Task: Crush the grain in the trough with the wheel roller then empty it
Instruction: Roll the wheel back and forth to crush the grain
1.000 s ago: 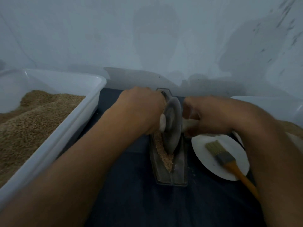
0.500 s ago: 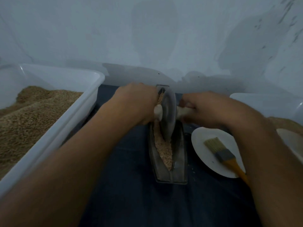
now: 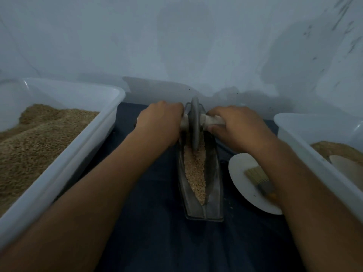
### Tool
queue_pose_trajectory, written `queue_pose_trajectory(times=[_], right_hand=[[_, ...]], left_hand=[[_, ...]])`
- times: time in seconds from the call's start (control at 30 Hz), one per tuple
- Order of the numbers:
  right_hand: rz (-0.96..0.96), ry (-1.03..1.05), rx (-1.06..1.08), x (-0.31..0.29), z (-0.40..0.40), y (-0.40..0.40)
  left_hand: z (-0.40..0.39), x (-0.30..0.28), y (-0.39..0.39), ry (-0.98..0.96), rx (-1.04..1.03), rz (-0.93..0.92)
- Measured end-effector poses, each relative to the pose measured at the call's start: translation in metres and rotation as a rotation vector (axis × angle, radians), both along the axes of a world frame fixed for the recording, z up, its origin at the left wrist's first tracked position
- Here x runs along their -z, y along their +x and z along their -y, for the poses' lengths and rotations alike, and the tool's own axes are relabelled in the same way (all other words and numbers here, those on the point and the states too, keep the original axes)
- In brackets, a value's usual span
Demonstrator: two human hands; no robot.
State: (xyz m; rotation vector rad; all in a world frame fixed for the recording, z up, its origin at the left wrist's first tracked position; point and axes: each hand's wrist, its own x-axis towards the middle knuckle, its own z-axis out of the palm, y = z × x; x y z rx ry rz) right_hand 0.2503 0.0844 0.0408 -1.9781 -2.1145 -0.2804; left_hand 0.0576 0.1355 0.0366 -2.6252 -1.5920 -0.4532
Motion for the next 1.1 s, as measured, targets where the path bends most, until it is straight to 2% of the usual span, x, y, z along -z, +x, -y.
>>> queue_pose_trajectory(times=[0.2, 0.33, 0.57, 0.7, 0.87, 1.1], right_hand=[[0.115, -0.198, -0.032, -0.029, 0.031, -0.015], [0.126, -0.299, -0.053, -0.045, 0.046, -0.023], [0.055, -0.402, -0.061, -0.056, 0.057, -0.026], [0.034, -0.378, -0.032, -0.047, 0.045, -0.017], [-0.061, -0.206, -0.043, -0.017, 0.015, -0.002], [0.044, 0.095, -0.023, 0.017, -0.020, 0.002]], left_hand=[[0.022, -0.036, -0.011, -0.168, 0.090, -0.218], [0.041, -0.050, -0.010, -0.188, 0.101, -0.383], [0.050, -0.054, -0.005, -0.221, 0.095, -0.442], [0.038, -0.046, -0.006, -0.181, 0.099, -0.375], [0.013, -0.021, -0.004, -0.073, 0.064, -0.225], [0.002, 0.006, 0.004, 0.026, -0.050, 0.004]])
